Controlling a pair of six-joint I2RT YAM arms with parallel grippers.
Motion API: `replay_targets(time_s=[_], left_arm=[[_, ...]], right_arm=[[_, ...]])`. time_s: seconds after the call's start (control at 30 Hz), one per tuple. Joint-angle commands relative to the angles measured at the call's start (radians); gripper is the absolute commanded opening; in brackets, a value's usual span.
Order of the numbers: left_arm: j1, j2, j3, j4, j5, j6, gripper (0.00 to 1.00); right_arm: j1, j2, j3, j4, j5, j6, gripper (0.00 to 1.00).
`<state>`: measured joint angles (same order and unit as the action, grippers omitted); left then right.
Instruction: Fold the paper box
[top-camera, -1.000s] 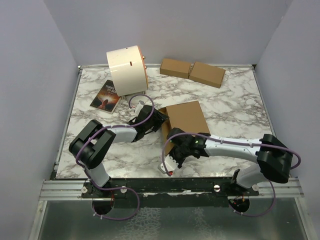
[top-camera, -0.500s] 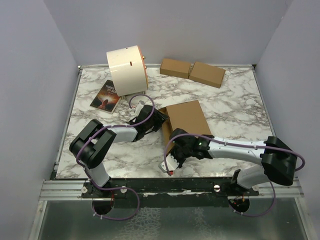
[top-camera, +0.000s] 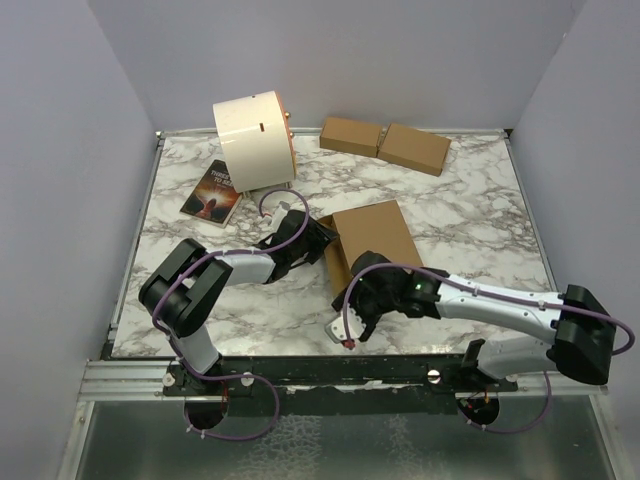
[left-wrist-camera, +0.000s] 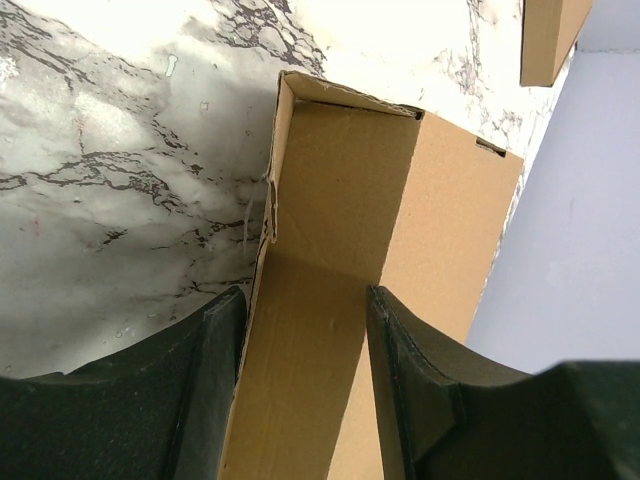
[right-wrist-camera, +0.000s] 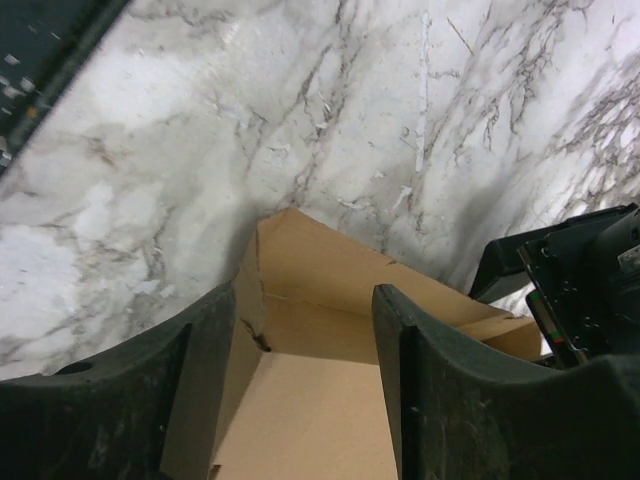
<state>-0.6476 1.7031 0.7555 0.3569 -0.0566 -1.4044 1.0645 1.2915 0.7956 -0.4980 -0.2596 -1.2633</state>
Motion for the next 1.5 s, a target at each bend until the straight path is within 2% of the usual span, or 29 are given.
replay_targets(time_s=[0.0, 0.17, 0.37, 0.57, 0.8, 0.93, 1.07, 1.23, 1.33, 1.47], left_arm=[[-0.009, 0.017, -0.013, -0.118, 0.024, 0.011, 0.52], [-0.009, 0.01, -0.022, -0.108, 0.026, 0.007, 0.52], [-0.01, 0.004, -0.023, -0.083, 0.042, 0.011, 0.57], [-0.01, -0.053, -0.05, -0.065, 0.034, 0.02, 0.64], [-0.008, -0.108, -0.094, -0.07, 0.014, 0.04, 0.7], [-0.004, -0.165, -0.134, -0.069, -0.007, 0.08, 0.71], [-0.004, -0.321, -0.199, -0.018, -0.04, 0.286, 0.72], [-0.028, -0.564, -0.383, 0.291, 0.143, 0.745, 0.7], [-0.116, -0.639, -0.46, 0.37, 0.157, 0.942, 0.69], [-0.231, -0.675, -0.584, 0.538, 0.131, 1.119, 0.67]], right_arm=[[-0.062, -0.081, 0.039, -0.056, -0.156, 0.122, 0.57], [-0.389, -0.178, 0.068, -0.028, -0.465, 0.349, 0.57], [-0.676, -0.194, 0.013, 0.048, -0.636, 0.542, 0.58], [-0.915, -0.098, 0.037, 0.002, -0.772, 0.614, 0.58], [-1.031, -0.006, 0.068, 0.01, -0.785, 0.741, 0.6], [-1.103, 0.034, 0.076, 0.041, -0.774, 0.872, 0.69], [-1.158, 0.112, 0.103, 0.039, -0.717, 0.973, 0.74], [-1.206, 0.199, 0.135, -0.013, -0.729, 0.978, 0.75], [-1.215, 0.233, 0.139, -0.023, -0.714, 0.967, 0.75], [-1.215, 0.31, 0.171, -0.052, -0.708, 0.949, 0.75]])
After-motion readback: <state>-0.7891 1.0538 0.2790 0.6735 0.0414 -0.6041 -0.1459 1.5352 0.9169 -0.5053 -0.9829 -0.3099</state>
